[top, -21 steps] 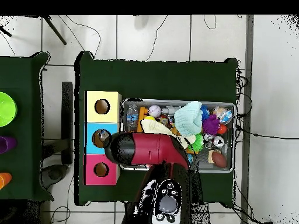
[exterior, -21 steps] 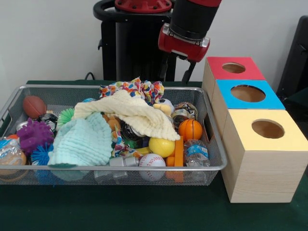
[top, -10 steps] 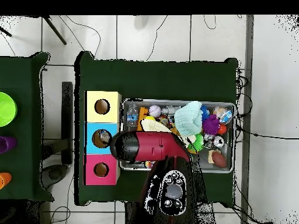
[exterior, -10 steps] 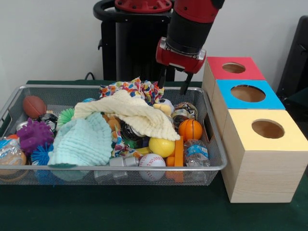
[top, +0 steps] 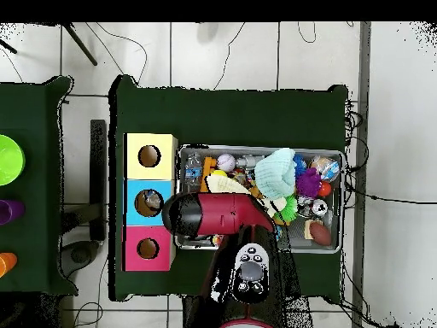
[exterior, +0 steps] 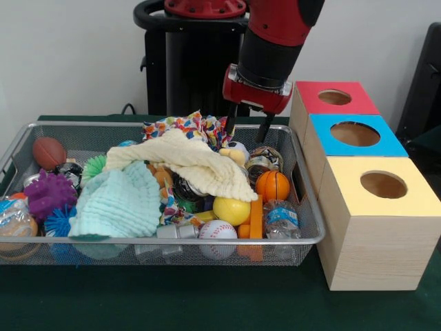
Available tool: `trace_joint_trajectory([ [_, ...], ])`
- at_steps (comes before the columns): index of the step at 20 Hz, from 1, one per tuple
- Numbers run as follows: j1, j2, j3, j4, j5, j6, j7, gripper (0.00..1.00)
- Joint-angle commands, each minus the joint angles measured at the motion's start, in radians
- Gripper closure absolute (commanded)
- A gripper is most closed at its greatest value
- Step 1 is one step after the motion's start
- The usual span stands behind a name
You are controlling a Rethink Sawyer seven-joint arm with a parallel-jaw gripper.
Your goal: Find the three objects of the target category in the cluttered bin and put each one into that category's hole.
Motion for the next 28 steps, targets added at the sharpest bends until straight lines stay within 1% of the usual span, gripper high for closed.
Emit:
trace_joint_trajectory([
  [1, -0.024, 0.049, 0.107, -0.075, -0.054, -0.046, -0.020, 0.00],
  [10, 0.010, 0.079, 0.090, -0.122, -0.044, -0.030, 0.017, 0.00],
  [14, 0.010, 0.106, 0.097, -0.170, -0.037, 0.011, 0.002, 0.00],
  [17, 0.010, 0.115, 0.099, -0.187, -0.034, 0.026, -0.003, 0.00],
  [20, 0.016, 0.121, 0.096, -0.189, -0.033, 0.016, 0.006, 0.00],
  [28, 0.010, 0.141, 0.106, -0.183, -0.050, -0.036, -0.009, 0.00],
])
